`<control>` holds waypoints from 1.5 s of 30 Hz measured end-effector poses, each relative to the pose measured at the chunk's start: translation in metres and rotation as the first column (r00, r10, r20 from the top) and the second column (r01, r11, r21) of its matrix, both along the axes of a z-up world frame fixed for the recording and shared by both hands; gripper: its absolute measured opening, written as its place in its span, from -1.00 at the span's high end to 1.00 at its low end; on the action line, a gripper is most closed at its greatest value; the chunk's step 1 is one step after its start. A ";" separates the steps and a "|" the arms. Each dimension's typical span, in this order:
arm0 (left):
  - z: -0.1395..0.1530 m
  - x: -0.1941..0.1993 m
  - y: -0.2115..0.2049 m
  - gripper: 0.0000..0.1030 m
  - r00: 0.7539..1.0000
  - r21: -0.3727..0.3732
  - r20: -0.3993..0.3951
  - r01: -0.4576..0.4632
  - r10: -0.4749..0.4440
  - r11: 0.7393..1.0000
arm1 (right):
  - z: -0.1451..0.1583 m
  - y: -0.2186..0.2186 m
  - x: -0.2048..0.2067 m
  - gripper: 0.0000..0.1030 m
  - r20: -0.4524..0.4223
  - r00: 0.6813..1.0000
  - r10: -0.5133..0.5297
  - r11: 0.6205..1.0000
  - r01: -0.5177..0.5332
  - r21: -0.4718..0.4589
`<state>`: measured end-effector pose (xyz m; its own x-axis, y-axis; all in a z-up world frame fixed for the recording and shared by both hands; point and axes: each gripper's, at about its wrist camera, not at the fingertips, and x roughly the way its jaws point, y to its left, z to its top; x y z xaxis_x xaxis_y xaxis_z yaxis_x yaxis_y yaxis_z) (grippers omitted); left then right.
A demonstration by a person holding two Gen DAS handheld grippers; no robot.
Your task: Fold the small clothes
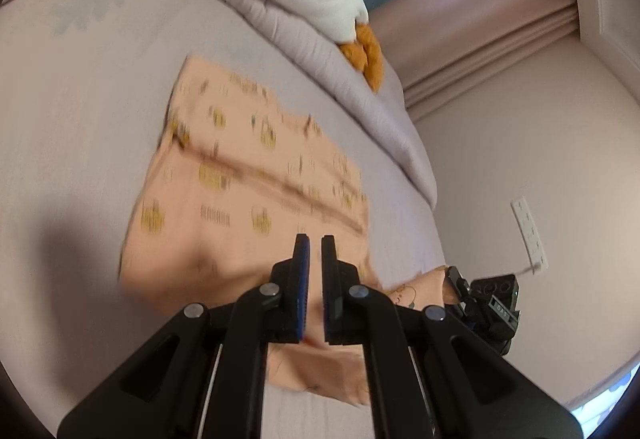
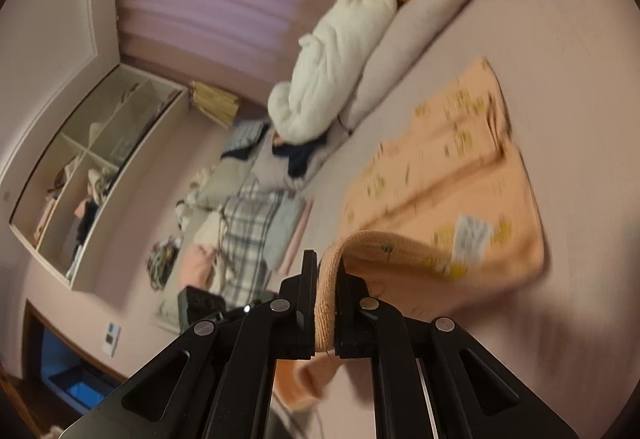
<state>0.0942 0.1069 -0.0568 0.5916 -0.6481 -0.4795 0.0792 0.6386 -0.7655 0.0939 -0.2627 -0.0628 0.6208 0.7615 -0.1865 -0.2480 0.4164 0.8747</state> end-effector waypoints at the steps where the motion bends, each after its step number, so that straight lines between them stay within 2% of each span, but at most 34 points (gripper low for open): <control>1: 0.002 0.010 0.003 0.96 1.000 -0.004 0.005 -0.012 0.012 1.000 | 0.000 -0.002 0.007 0.83 0.003 1.000 -0.005 1.000 0.005 0.002; 5: 0.001 0.045 0.009 0.96 0.999 -0.032 -0.004 -0.040 0.039 0.999 | 0.006 0.000 0.049 0.83 -0.002 1.000 -0.026 0.999 0.026 -0.024; 7: -0.006 0.054 0.008 0.95 0.999 -0.032 -0.043 -0.025 0.024 0.999 | 0.003 0.002 0.063 0.83 -0.016 0.999 -0.031 0.999 0.031 -0.031; 10: -0.019 0.053 -0.001 0.95 0.996 0.024 -0.085 0.022 -0.019 0.999 | -0.006 0.005 0.081 0.83 -0.046 0.999 -0.029 0.998 0.027 -0.057; 12: -0.034 0.047 -0.004 0.86 0.987 0.022 -0.149 0.059 -0.055 0.998 | -0.014 0.005 0.089 0.83 -0.070 0.997 -0.030 0.997 0.025 -0.074; 14: -0.050 0.037 -0.004 0.86 0.976 0.019 -0.207 0.077 -0.071 0.997 | -0.020 0.005 0.093 0.83 -0.093 0.995 -0.029 0.996 0.021 -0.085; 15: -0.054 0.032 -0.003 0.81 0.971 0.016 -0.226 0.081 -0.075 0.997 | -0.021 0.006 0.092 0.83 -0.093 0.995 -0.022 0.996 0.014 -0.084; 17: -0.063 0.025 -0.002 0.49 0.960 -0.005 -0.265 0.090 -0.088 0.996 | -0.021 0.008 0.091 0.83 -0.088 0.996 -0.014 0.996 0.006 -0.088; 18: -0.066 0.022 -0.002 0.22 0.955 -0.013 -0.282 0.091 -0.091 0.996 | -0.021 0.008 0.087 0.83 -0.084 0.996 -0.007 0.996 -0.001 -0.089; 19: -0.068 0.021 -0.002 0.06 0.953 -0.020 -0.290 0.090 -0.092 0.996 | -0.020 0.009 0.086 0.83 -0.082 0.997 -0.003 0.996 -0.004 -0.088; 23: -0.068 0.031 -0.005 0.06 0.950 -0.049 -0.297 0.081 -0.092 0.996 | -0.016 0.008 0.080 0.83 -0.074 0.997 -0.010 0.996 0.003 -0.085; 26: -0.069 0.042 -0.015 0.09 0.947 -0.083 -0.301 0.093 -0.114 0.992 | -0.016 0.009 0.079 0.83 -0.075 0.997 -0.015 0.996 0.008 -0.086; 30: -0.077 0.054 -0.031 0.09 0.925 -0.139 -0.343 0.125 -0.166 0.982 | -0.016 0.008 0.075 0.83 -0.082 0.996 -0.021 0.996 0.014 -0.084; 32: -0.081 0.057 -0.036 0.19 0.916 -0.145 -0.366 0.118 -0.164 0.982 | -0.016 0.008 0.078 0.83 -0.079 0.997 -0.016 0.996 0.009 -0.083; 34: -0.084 0.060 -0.040 0.79 0.912 -0.129 -0.378 0.118 -0.159 0.985 | -0.016 0.008 0.076 0.83 -0.075 0.997 -0.014 0.996 0.008 -0.089; 35: -0.084 0.061 -0.042 0.89 0.909 -0.124 -0.386 0.116 -0.155 0.986 | -0.016 0.008 0.075 0.83 -0.074 0.997 -0.013 0.996 0.007 -0.092; 38: -0.088 0.066 -0.040 0.93 0.912 -0.127 -0.393 0.072 -0.117 0.989 | -0.018 0.007 0.074 0.83 -0.079 0.997 -0.015 0.996 0.007 -0.092; 42: -0.086 0.072 -0.034 0.97 0.928 -0.150 -0.364 0.020 -0.074 0.988 | -0.018 0.005 0.074 0.83 -0.080 0.997 -0.017 0.995 0.010 -0.096; 45: -0.075 0.076 -0.035 0.98 0.947 -0.109 -0.319 0.013 -0.048 0.994 | -0.020 0.003 0.072 0.83 -0.084 0.996 -0.023 0.995 0.015 -0.095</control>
<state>0.1702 0.0715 -0.1315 0.3968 -0.7200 -0.5693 -0.1631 0.5551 -0.8156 0.1661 -0.2598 -0.0829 0.6137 0.7264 -0.3093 -0.1658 0.5017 0.8490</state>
